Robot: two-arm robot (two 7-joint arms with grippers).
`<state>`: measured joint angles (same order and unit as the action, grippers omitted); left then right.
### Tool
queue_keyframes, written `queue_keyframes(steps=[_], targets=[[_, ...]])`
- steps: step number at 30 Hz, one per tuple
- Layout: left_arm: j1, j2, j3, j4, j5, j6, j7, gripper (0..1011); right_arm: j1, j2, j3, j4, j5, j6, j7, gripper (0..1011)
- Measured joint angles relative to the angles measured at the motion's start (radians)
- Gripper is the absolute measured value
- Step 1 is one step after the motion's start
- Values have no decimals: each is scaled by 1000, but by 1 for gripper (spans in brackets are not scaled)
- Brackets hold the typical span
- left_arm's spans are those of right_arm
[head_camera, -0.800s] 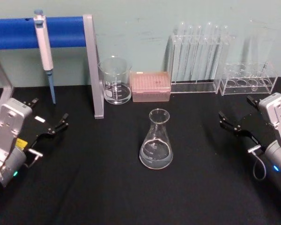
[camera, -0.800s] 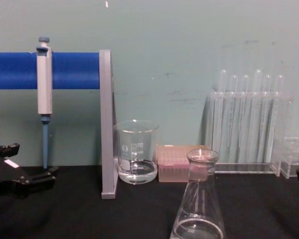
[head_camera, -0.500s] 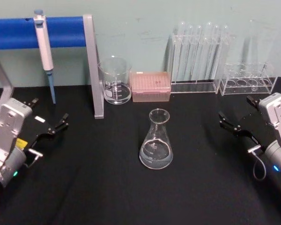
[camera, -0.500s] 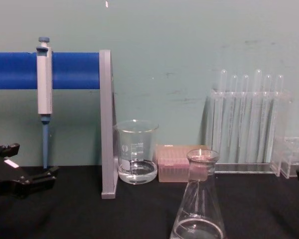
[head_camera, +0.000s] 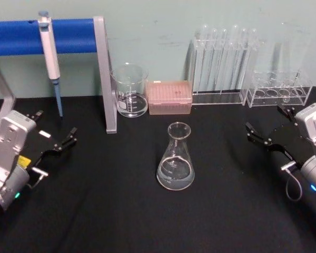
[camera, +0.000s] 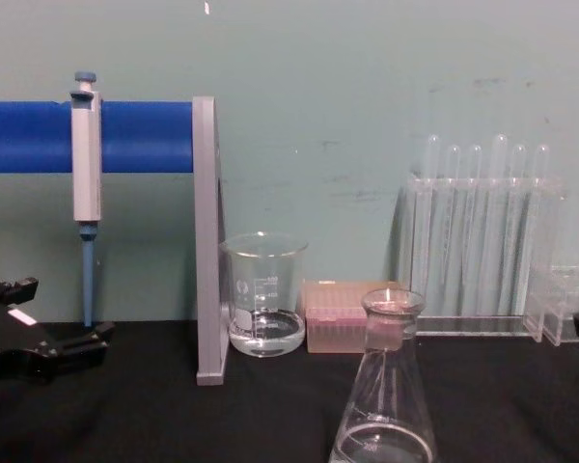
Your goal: Grasp the erlenmeyer flask with one hand, shake it three times, then place it back.
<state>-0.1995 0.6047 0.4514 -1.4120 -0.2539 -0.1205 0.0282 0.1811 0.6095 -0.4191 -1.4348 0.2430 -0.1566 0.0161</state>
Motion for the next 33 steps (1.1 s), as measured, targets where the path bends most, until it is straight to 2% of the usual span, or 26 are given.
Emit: queue_keyframes(steps=[13, 17, 19, 25, 33], targets=[[0, 0, 0, 0, 0, 0, 0, 1001, -77, 49, 59, -90, 65, -11, 97, 1000], [0, 0, 0, 0, 0, 0, 0, 1001, -102, 62, 73, -114, 101, -11, 145, 1000], [0, 0, 0, 0, 0, 0, 0, 1001, -117, 70, 80, -128, 133, -10, 192, 1000], [0, 0, 0, 0, 0, 0, 0, 1001, -126, 72, 82, -135, 178, -16, 278, 1000], [0, 0, 0, 0, 0, 0, 0, 1001, -114, 46, 64, -125, 217, -28, 393, 1000]])
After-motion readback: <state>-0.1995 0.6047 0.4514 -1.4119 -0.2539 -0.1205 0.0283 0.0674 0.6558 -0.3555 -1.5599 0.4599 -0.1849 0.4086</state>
